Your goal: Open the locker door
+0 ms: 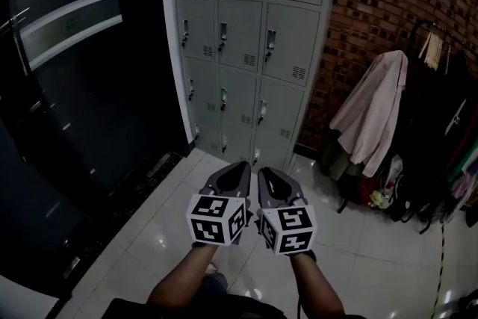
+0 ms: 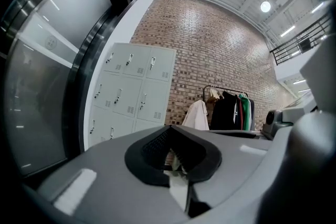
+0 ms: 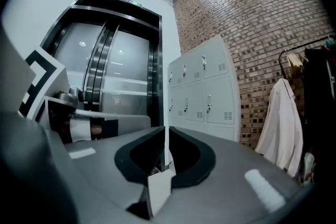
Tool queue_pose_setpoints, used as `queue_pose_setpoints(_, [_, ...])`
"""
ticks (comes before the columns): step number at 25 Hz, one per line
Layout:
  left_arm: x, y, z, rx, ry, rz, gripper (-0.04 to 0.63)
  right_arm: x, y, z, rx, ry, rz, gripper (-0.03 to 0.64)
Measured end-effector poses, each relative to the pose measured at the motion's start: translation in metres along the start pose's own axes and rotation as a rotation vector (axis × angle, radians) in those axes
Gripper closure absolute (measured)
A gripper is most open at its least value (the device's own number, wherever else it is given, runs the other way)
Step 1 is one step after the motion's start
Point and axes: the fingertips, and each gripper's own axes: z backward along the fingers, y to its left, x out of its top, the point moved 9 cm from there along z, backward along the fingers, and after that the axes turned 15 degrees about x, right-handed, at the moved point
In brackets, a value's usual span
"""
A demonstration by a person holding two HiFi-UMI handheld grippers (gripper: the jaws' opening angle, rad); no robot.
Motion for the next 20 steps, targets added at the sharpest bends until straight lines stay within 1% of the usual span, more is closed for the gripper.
queue_pose_setpoints(4, [-0.001, 0.004, -0.037, -0.016, -0.007, 0.003, 0.589, -0.002, -0.027, -0.022, -0.012, -0.001, 0.012, 0.609])
queue_pose_setpoints(8, [0.002, 0.025, -0.084, -0.024, -0.005, 0.009, 0.589, -0.001, -0.059, -0.060, -0.037, 0.002, 0.008, 0.609])
queue_pose_setpoints(12, [0.016, 0.048, -0.137, -0.040, -0.013, 0.017, 0.589, 0.006, -0.089, -0.108, -0.054, 0.013, 0.009, 0.601])
queue_pose_setpoints(19, [0.043, 0.094, -0.225, -0.094, -0.004, 0.016, 0.589, 0.024, -0.133, -0.201, -0.085, 0.026, 0.006, 0.600])
queue_pose_setpoints(20, [0.047, 0.101, -0.237, -0.101, -0.003, 0.015, 0.589, 0.025, -0.139, -0.214, -0.084, 0.029, 0.001, 0.581])
